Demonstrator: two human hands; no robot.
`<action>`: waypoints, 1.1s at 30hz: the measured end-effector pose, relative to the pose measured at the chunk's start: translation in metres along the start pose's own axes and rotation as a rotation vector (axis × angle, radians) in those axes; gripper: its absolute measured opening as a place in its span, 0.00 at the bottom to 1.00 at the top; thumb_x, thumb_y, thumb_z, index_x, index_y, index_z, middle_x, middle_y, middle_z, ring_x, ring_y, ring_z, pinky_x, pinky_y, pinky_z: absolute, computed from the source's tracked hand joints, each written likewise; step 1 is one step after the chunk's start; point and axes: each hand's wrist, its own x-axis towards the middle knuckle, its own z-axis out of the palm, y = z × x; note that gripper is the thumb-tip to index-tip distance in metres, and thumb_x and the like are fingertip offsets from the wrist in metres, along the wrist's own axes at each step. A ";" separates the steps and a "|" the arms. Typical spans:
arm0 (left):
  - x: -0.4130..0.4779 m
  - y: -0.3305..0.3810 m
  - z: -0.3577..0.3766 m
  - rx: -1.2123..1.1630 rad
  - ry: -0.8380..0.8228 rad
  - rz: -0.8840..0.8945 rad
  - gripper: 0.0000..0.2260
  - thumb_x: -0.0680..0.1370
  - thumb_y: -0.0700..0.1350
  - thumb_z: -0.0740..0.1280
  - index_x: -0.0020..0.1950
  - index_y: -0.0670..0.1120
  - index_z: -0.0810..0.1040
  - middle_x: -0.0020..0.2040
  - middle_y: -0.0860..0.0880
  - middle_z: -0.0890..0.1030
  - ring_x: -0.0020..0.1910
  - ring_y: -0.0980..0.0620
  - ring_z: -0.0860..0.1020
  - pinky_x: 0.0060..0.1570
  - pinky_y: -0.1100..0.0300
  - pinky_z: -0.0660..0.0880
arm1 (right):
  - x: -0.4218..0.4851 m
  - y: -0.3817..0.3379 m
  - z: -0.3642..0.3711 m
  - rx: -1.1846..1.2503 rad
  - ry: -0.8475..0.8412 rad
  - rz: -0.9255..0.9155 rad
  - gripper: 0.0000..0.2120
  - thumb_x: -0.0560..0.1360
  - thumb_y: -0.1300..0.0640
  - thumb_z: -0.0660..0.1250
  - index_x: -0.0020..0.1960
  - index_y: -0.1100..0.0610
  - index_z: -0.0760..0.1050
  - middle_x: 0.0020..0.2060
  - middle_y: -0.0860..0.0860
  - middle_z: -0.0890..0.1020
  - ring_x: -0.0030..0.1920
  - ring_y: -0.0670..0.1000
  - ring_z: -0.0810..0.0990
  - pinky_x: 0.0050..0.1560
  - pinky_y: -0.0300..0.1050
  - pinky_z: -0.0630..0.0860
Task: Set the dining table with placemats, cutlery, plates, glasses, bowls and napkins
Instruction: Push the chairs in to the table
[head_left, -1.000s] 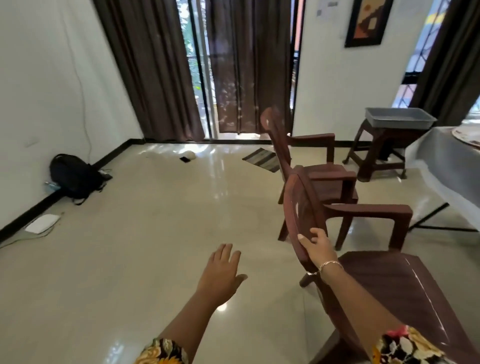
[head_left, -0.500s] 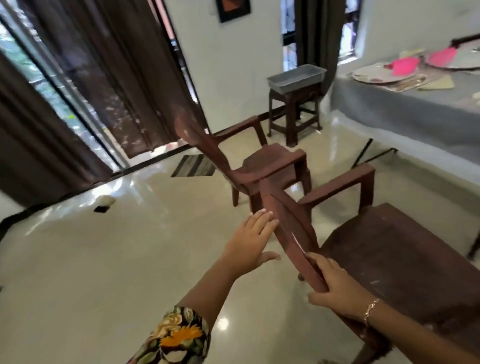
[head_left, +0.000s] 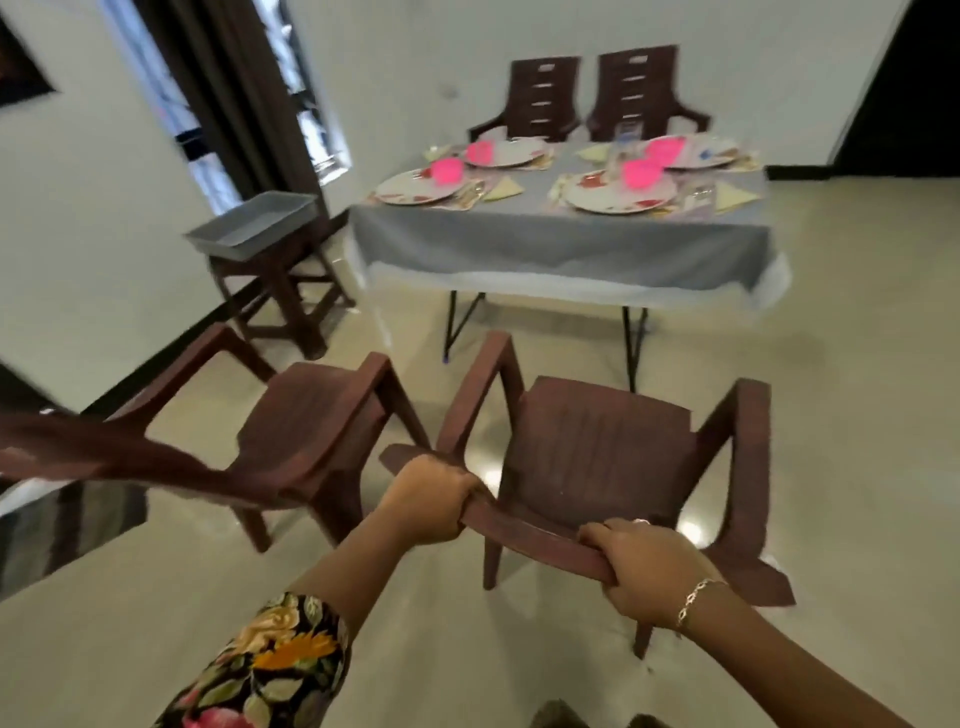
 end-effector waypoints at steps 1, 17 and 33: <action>0.001 -0.004 0.007 0.032 -0.020 0.010 0.12 0.62 0.50 0.62 0.40 0.53 0.82 0.33 0.54 0.82 0.31 0.52 0.81 0.33 0.62 0.77 | -0.002 -0.004 0.001 -0.034 0.034 0.042 0.20 0.71 0.53 0.58 0.64 0.48 0.66 0.57 0.48 0.75 0.58 0.53 0.74 0.54 0.47 0.72; 0.008 -0.009 -0.006 -0.069 -0.172 0.036 0.13 0.73 0.57 0.63 0.48 0.50 0.81 0.40 0.52 0.82 0.39 0.52 0.79 0.42 0.60 0.76 | -0.012 -0.020 -0.002 -0.142 0.180 0.245 0.15 0.69 0.51 0.61 0.54 0.52 0.74 0.51 0.49 0.79 0.52 0.53 0.77 0.47 0.45 0.73; 0.037 -0.017 -0.010 -0.071 -0.224 0.056 0.10 0.73 0.51 0.61 0.46 0.49 0.80 0.37 0.51 0.79 0.40 0.48 0.79 0.45 0.56 0.78 | 0.007 0.001 -0.010 -0.155 0.220 0.258 0.10 0.69 0.51 0.62 0.47 0.54 0.75 0.44 0.49 0.79 0.47 0.52 0.77 0.41 0.43 0.72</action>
